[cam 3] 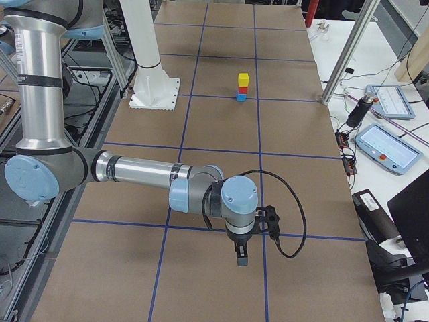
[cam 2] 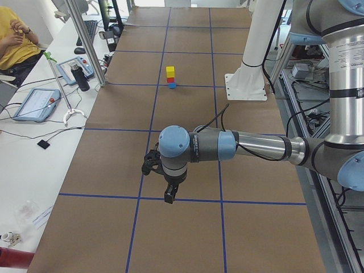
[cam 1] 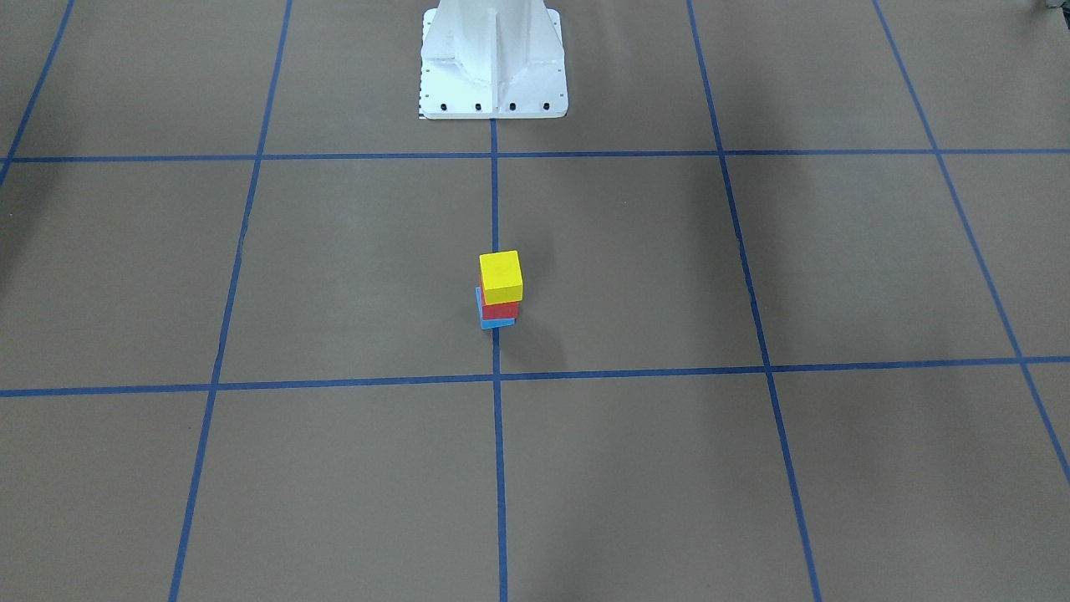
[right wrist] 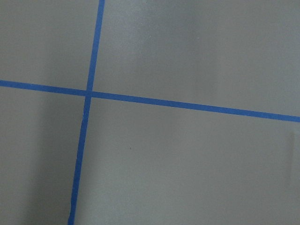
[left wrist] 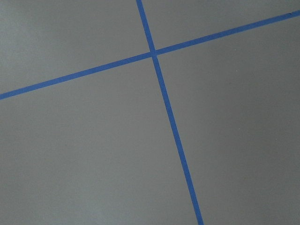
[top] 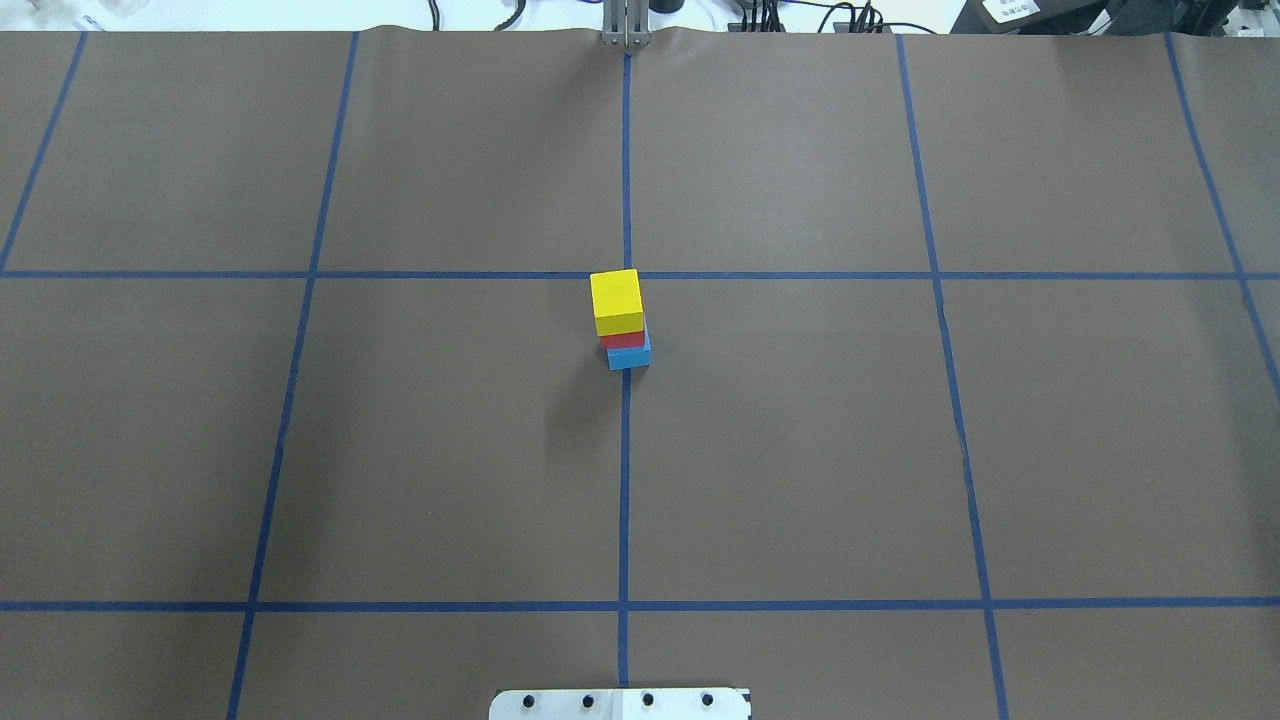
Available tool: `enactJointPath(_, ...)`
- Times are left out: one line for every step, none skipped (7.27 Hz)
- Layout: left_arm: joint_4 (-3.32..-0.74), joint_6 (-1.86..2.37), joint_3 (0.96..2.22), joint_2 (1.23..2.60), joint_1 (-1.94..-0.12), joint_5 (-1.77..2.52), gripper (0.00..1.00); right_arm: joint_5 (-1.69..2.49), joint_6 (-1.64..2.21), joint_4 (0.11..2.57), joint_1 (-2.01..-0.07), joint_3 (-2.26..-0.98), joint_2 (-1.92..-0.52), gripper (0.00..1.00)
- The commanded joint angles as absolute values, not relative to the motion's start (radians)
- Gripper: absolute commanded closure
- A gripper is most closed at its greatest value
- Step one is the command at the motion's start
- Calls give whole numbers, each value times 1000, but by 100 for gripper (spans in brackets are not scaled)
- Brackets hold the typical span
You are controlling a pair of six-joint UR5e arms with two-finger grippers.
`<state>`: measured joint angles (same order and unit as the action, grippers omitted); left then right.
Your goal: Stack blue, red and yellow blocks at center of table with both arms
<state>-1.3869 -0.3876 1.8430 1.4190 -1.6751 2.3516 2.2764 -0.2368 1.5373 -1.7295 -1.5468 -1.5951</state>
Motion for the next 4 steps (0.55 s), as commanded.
enactJointPath(-1387,-388,1836,1419,-1675,2352,0,2276,-236,1536,-1729,-1548,-1595,0)
enactJointPath(-1387,-388,1835,1419,-1675,2352,0,2276,-236,1536,-1729,-1548,-1595,0)
enactJointPath(-1388,-388,1822,1419,-1674,2352,0,2276,-236,1536,-1729,-1546,-1595,0)
enactJointPath(-1388,-388,1821,1419,-1674,2352,0,2276,-236,1536,-1729,-1546,-1595,1)
